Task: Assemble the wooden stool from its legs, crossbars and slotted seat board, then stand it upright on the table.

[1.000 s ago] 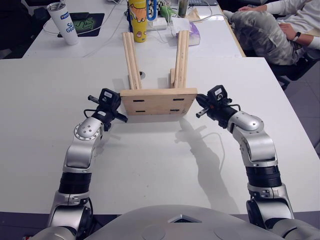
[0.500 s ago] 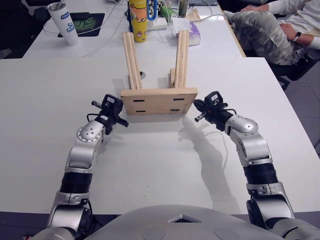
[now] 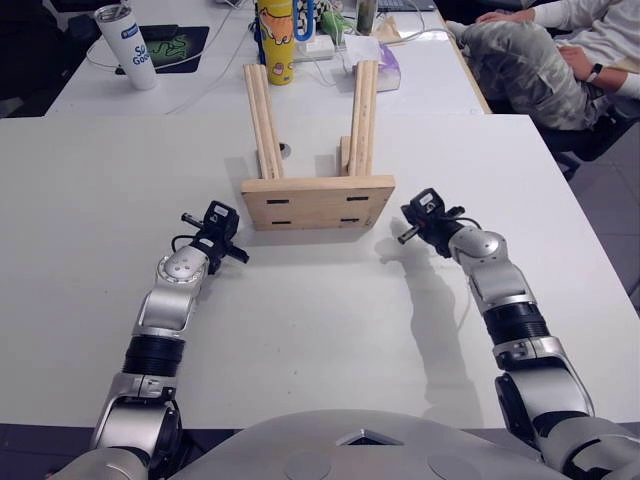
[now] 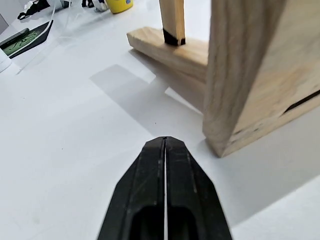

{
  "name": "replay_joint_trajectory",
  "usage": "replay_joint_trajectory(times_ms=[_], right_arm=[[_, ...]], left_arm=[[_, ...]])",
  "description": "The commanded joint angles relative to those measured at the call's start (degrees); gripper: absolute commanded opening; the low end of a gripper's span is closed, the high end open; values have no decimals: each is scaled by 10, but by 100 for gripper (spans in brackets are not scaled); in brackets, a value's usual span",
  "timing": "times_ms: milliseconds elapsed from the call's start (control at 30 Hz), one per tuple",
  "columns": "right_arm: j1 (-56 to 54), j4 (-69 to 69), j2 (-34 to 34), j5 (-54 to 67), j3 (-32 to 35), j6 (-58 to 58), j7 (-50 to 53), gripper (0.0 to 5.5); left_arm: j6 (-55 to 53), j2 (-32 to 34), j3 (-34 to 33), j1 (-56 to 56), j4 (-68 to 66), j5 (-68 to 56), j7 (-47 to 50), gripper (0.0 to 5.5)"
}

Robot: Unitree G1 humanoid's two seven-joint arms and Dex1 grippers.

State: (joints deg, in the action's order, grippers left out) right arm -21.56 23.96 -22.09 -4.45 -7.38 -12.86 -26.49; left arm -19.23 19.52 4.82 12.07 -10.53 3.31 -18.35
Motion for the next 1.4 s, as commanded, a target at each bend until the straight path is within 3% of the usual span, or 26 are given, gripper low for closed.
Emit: replay_joint_trajectory(times_ms=[33,400,900,1400], right_arm=[[-16,18,18,-9,-5,6,17,0],[-5,2,43,-17,-16,2,24,0],[-11,22,46,-27,-16,-14,47,0],[0,-51,61,-1,-35,-9,-16,0]], left_arm=[[34,-8,20,29,-61,22,8,2],[60,-30,35,30,-101,34,18,2],[15,-13,11,33,-127,43,44,2],[69,-57,50,49,-87,20,-17,2]])
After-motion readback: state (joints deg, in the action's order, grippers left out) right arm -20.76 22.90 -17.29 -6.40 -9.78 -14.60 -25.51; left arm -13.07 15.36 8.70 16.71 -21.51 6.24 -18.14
